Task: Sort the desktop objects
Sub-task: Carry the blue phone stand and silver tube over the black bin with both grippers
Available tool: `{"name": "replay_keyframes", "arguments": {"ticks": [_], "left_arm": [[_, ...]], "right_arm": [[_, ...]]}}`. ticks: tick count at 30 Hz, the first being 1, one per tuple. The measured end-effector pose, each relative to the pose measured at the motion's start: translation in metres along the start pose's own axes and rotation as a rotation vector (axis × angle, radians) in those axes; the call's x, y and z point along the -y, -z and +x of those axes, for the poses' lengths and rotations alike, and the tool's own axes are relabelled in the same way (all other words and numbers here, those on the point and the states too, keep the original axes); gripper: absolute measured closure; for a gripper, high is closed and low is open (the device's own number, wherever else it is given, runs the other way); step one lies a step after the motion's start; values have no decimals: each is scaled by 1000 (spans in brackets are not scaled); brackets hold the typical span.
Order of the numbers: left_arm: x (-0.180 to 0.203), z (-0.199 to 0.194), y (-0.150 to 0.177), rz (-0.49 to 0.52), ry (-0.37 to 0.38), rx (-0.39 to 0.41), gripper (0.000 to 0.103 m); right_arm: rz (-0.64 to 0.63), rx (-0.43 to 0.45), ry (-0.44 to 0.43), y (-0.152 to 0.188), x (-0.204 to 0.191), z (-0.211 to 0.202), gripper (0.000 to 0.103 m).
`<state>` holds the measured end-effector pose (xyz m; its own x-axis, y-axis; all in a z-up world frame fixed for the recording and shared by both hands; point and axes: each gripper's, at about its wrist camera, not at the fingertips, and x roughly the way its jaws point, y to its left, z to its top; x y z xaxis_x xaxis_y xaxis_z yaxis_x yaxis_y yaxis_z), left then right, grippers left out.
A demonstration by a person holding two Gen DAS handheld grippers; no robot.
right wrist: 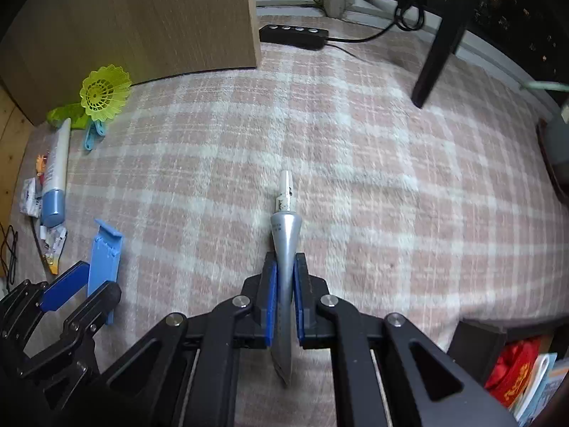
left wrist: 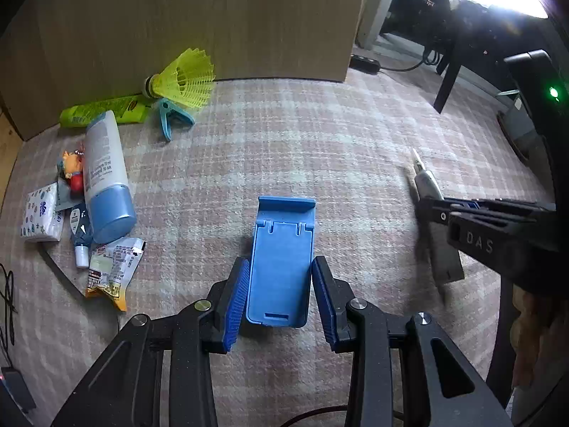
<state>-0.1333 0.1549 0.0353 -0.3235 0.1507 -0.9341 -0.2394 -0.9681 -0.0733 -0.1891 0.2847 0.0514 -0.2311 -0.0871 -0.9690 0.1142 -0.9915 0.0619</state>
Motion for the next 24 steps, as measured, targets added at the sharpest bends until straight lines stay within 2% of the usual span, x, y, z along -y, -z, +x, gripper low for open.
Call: {"name": "replay_keyframes", "arguments": {"ticks": [5, 10, 13, 15, 16, 20, 24], "left_arm": [[12, -8, -2, 18, 7, 20, 68], [36, -34, 3, 54, 27, 58, 68], [55, -50, 8, 88, 42, 80, 68], [69, -65, 15, 111, 57, 94, 68], [77, -71, 18, 124, 64, 100, 68], [114, -87, 31, 201, 90, 124, 68], [153, -97, 43, 268, 130, 128, 68]], "right_arm": [[1, 46, -8, 16, -3, -31, 95], [5, 103, -21, 43, 9, -81, 95], [9, 129, -25, 70, 47, -114, 95], [19, 157, -12, 87, 59, -137, 95], [22, 167, -6, 77, 31, -110, 95], [48, 206, 29, 101, 41, -122, 95], [112, 222, 48, 131, 72, -138, 95]]}}
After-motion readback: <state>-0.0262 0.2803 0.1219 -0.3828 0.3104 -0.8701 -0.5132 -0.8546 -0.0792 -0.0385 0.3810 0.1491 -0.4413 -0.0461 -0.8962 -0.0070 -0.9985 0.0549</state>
